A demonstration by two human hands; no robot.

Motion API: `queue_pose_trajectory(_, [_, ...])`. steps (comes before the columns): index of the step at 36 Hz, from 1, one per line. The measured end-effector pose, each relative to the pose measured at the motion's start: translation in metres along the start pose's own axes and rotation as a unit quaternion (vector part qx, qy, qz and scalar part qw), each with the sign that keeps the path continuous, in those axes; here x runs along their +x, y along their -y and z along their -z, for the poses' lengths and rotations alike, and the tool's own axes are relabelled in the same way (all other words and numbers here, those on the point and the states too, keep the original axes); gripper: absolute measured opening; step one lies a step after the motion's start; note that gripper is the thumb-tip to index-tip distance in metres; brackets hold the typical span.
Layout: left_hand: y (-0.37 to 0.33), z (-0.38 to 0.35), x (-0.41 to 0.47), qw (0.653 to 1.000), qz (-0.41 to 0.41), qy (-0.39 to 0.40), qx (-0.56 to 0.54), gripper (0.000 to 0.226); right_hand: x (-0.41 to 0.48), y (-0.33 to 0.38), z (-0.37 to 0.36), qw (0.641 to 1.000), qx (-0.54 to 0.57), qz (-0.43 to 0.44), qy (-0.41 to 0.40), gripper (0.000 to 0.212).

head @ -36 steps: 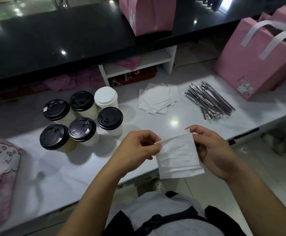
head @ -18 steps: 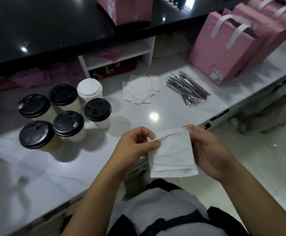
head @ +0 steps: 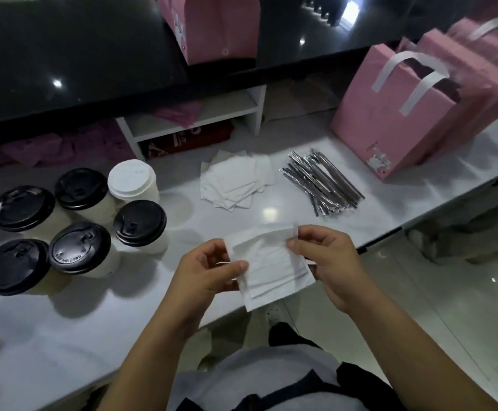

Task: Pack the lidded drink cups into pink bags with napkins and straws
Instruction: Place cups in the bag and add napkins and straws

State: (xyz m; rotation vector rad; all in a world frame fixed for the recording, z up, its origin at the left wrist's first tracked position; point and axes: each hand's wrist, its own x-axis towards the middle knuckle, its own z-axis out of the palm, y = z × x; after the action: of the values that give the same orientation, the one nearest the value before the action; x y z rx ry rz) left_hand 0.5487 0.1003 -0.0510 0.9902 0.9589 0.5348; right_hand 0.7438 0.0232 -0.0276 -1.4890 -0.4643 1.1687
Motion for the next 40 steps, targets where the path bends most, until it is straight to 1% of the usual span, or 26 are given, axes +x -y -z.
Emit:
queue_pose_trajectory(3, [-0.011, -0.021, 0.021, 1.000, -0.010, -0.016, 0.004, 0.025, 0.024, 0.015, 0.013, 0.999, -0.001, 0.032, -0.009, 0.015])
queue_pose_trajectory(5, [-0.016, -0.037, 0.037, 0.998, -0.025, -0.051, 0.017, 0.019, 0.042, 0.022, 0.025, 0.999, -0.008, 0.039, -0.017, 0.015])
queue_pose_trajectory(8, [-0.020, -0.057, 0.063, 0.993, -0.036, -0.109, 0.029, 0.014, 0.075, 0.028, 0.044, 0.999, -0.032, 0.022, -0.011, 0.017])
queue_pose_trajectory(11, [-0.023, -0.073, 0.081, 0.991, -0.021, -0.127, 0.026, 0.014, 0.108, 0.033, 0.062, 0.998, -0.059, -0.010, 0.020, 0.019])
queue_pose_trajectory(13, [-0.025, -0.079, 0.089, 0.990, -0.007, -0.142, 0.020, 0.016, 0.130, 0.035, 0.076, 0.998, -0.063, -0.019, 0.021, 0.019])
queue_pose_trajectory(14, [-0.025, -0.081, 0.092, 0.988, 0.000, -0.151, 0.013, 0.018, 0.143, 0.034, 0.085, 0.995, -0.097, -0.003, 0.005, 0.018])
queue_pose_trajectory(15, [-0.026, -0.083, 0.095, 0.987, 0.009, -0.159, 0.006, 0.019, 0.157, 0.031, 0.094, 0.984, -0.173, 0.029, -0.017, 0.016])
queue_pose_trajectory(16, [-0.028, -0.084, 0.097, 0.986, 0.017, -0.167, 0.002, 0.021, 0.172, 0.027, 0.103, 0.959, -0.274, 0.063, -0.032, 0.013])
queue_pose_trajectory(17, [-0.028, -0.085, 0.100, 0.984, 0.023, -0.175, -0.001, 0.022, 0.185, 0.025, 0.111, 0.923, -0.374, 0.086, -0.034, 0.009])
queue_pose_trajectory(18, [-0.029, -0.086, 0.102, 0.983, 0.029, -0.183, -0.002, 0.022, 0.197, 0.023, 0.116, 0.884, -0.456, 0.099, -0.027, 0.008])
queue_pose_trajectory(19, [-0.029, -0.086, 0.105, 0.981, 0.035, -0.191, -0.004, 0.022, 0.207, 0.022, 0.119, 0.850, -0.517, 0.103, -0.014, 0.011])
queue_pose_trajectory(21, [-0.028, -0.089, 0.108, 0.978, 0.045, -0.205, -0.006, 0.021, 0.223, 0.017, 0.119, 0.789, -0.607, 0.096, 0.009, 0.017])
queue_pose_trajectory(23, [-0.025, -0.094, 0.110, 0.975, 0.054, -0.214, -0.004, 0.020, 0.233, 0.012, 0.116, 0.733, -0.672, 0.104, 0.020, 0.019])
queue_pose_trajectory(24, [-0.024, -0.096, 0.111, 0.974, 0.059, -0.217, -0.003, 0.021, 0.237, 0.010, 0.115, 0.717, -0.688, 0.111, 0.026, 0.020])
queue_pose_trajectory(25, [-0.023, -0.098, 0.111, 0.973, 0.062, -0.220, -0.004, 0.021, 0.240, 0.009, 0.114, 0.711, -0.693, 0.114, 0.030, 0.019])
queue_pose_trajectory(27, [-0.022, -0.102, 0.112, 0.972, 0.067, -0.226, -0.004, 0.021, 0.246, 0.008, 0.114, 0.721, -0.684, 0.111, 0.032, 0.015])
queue_pose_trajectory(31, [-0.022, -0.102, 0.113, 0.969, 0.076, -0.236, -0.005, 0.020, 0.251, 0.012, 0.117, 0.770, -0.633, 0.070, 0.029, 0.011])
queue_pose_trajectory(35, [-0.025, -0.098, 0.115, 0.968, 0.072, -0.239, -0.011, 0.021, 0.251, 0.019, 0.121, 0.802, -0.595, 0.056, 0.005, 0.011])
queue_pose_trajectory(40, [-0.031, -0.088, 0.116, 0.974, 0.060, -0.218, -0.007, 0.022, 0.247, 0.027, 0.123, 0.815, -0.577, 0.040, -0.031, 0.018])
